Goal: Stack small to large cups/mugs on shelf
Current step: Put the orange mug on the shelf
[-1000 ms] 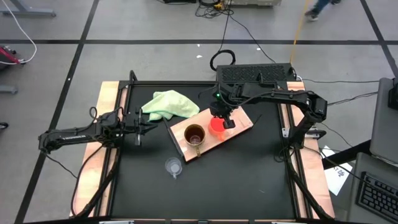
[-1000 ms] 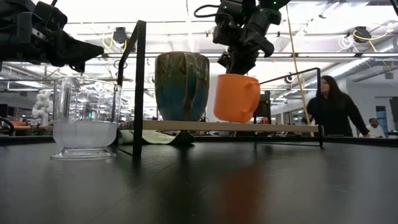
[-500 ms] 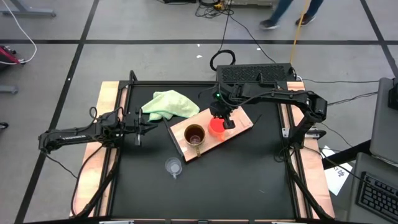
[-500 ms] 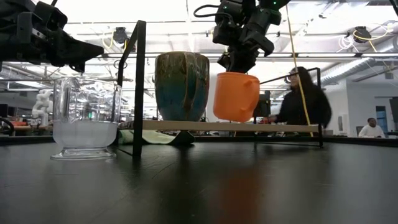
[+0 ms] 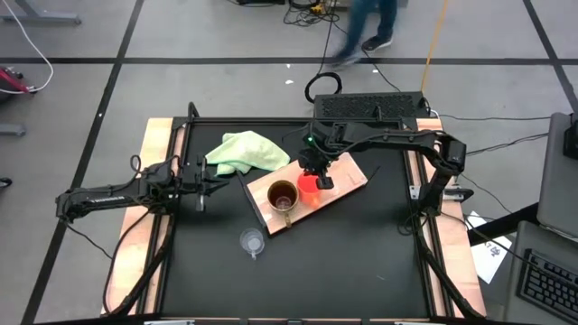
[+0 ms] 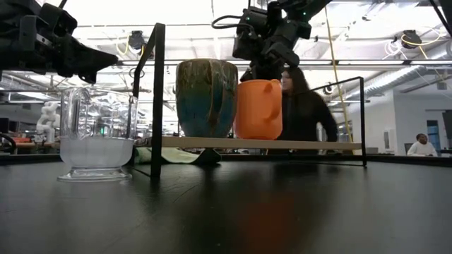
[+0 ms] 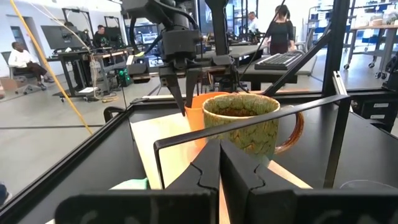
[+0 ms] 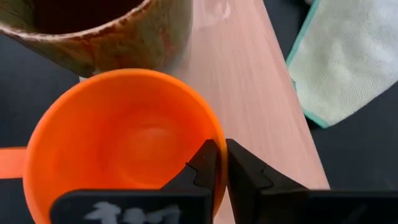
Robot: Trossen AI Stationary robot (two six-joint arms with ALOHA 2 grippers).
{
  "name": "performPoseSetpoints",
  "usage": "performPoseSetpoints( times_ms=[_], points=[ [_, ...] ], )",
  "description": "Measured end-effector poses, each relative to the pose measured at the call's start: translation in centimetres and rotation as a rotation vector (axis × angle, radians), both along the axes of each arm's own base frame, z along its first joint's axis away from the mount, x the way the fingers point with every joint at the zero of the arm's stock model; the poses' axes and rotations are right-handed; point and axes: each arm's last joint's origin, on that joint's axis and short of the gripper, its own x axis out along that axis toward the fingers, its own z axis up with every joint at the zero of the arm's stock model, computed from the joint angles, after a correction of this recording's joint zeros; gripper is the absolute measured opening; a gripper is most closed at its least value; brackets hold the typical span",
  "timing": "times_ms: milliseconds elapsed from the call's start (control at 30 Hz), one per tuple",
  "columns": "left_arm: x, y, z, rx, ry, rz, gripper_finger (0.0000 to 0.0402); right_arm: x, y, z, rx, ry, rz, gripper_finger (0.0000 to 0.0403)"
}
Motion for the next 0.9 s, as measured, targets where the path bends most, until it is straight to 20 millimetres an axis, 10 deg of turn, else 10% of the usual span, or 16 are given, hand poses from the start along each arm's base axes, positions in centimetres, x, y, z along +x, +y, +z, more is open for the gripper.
performPoseSetpoints(
  times_ms=[633, 900],
  points=[
    [0.0, 0.0, -0.1, -0.004, 0.008, 0.0, 0.0012, 0.5, 0.2, 1.3, -0.011, -0.01, 0.009, 0.0015],
    [0.0, 0.0, -0.1, -0.004, 0.008, 0.0, 0.0012, 0.7, 0.9, 1.3, -0.013, -0.01, 0.027, 0.0073]
  ],
)
